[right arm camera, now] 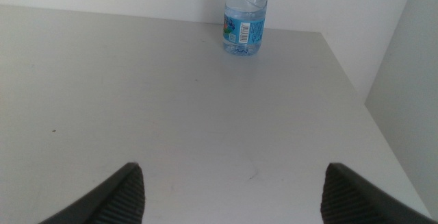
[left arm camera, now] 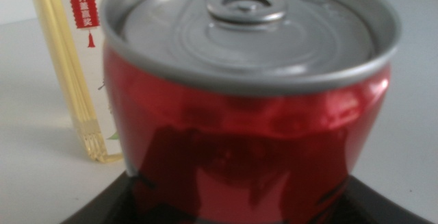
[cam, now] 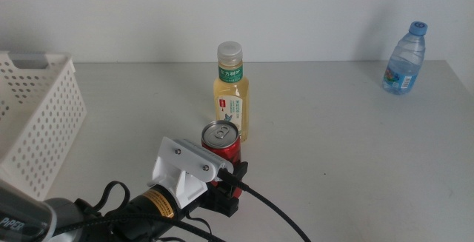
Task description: Use arms to grab the bottles and put them into the dustbin to the left of the table.
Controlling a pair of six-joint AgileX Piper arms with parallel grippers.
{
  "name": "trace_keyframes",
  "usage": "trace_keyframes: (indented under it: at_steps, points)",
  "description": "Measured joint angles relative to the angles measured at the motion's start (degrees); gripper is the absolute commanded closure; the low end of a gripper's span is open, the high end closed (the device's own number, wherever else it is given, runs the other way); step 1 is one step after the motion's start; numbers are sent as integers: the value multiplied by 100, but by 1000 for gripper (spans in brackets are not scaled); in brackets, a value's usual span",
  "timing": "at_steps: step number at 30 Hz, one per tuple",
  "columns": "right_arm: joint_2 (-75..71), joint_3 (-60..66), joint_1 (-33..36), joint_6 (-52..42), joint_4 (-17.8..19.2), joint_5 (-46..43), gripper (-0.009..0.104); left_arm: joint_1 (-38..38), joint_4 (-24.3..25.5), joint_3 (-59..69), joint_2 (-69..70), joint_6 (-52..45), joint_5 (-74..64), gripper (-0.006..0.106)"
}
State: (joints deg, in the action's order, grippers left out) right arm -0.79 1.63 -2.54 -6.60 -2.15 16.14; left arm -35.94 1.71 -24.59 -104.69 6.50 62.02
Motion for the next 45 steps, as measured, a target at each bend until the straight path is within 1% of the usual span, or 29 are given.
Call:
trace_keyframes:
  at_steps: [3,7,11,17,22,26,28,31,37,41,45]
  points:
    - [0,0,0,0,0,0,29,0,0,-4,112,6,-187,96]
    - [0,0,0,0,0,0,29,0,-5,-71,637,11,-1217,99]
    - [0,0,0,0,0,0,29,0,-11,-448,1384,-9,-3012,99]
    - [0,0,0,0,0,0,29,7,-11,-1558,2304,-401,-5761,99]
    - [0,0,0,0,0,0,29,351,-101,-2721,2683,-750,-8022,99]
    - [0,0,0,0,0,0,29,1072,-295,-3740,2723,-1151,-9886,99]
    - [0,0,0,0,0,0,29,1590,-410,-4243,2723,-1499,-10783,99]
    - [0,0,0,0,0,0,29,2447,-456,-4903,2670,-1940,-11748,99]
    - [0,0,0,0,0,0,29,3920,-380,-6030,2173,-2296,-12948,99]
    - [0,0,0,0,0,0,29,4522,-331,-6620,1586,-2486,-13333,99]
    - [0,0,0,0,0,0,29,4814,-331,-7158,949,-2750,-13411,99]
